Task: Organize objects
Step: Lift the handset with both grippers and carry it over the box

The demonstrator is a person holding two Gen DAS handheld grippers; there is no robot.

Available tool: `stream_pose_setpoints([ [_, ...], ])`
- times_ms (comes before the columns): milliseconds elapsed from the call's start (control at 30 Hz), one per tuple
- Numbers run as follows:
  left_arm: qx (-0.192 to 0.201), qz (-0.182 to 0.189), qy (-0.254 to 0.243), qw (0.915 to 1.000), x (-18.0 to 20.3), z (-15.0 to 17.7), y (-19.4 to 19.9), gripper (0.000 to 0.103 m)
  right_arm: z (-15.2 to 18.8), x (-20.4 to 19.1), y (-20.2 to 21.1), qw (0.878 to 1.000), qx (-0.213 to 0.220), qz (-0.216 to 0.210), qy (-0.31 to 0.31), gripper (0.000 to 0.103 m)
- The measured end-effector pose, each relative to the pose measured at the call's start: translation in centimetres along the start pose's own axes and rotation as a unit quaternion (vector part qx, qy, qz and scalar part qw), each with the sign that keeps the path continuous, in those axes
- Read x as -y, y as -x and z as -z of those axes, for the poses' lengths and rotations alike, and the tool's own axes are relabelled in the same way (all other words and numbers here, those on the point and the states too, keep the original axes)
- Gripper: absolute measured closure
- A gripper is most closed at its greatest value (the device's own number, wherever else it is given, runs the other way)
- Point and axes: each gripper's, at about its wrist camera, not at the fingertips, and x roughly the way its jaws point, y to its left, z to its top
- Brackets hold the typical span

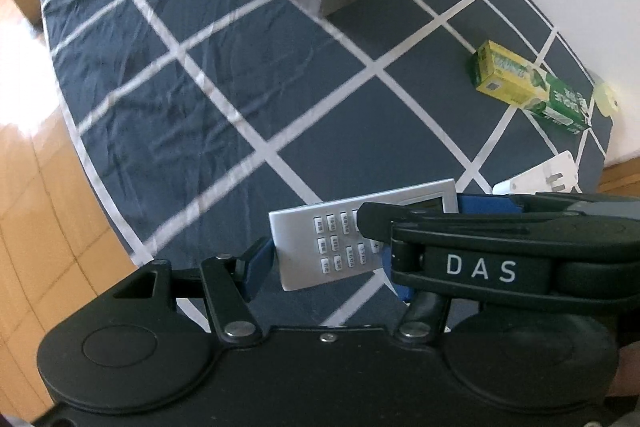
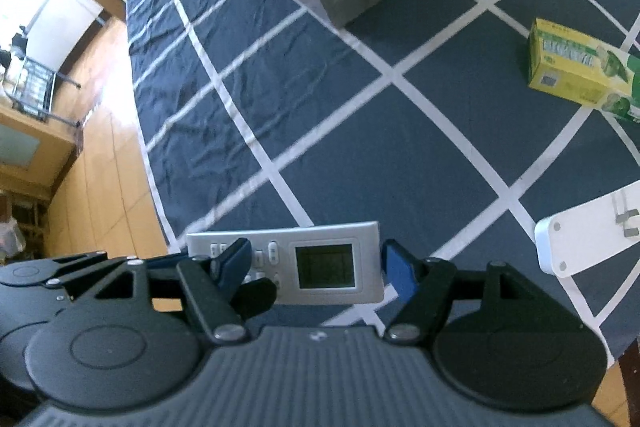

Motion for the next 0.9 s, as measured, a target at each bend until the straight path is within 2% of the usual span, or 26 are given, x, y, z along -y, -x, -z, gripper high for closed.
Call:
stream_pose_setpoints([
  [333,0.007,0.012,-0.079,0.9968,-3.6,-4.4,2.3,0.044,-2.5,-4.5,0.4,0.997,0.046,0.012,-0.061,0.032],
  [667,0.022,0.022,-0.157,0.9871,-8.8,-10.5,4.5,0.044,-6.4,-10.4,-0.4,0.988,0.097,0.022,-0.117,0.032],
  [900,0.041,0.031,-0.191,0.9803,-10.8,-15.0,5.7,0.044,-10.6,-13.0,-0.3,0.982,0.132,0.031,-0.134,0.032],
])
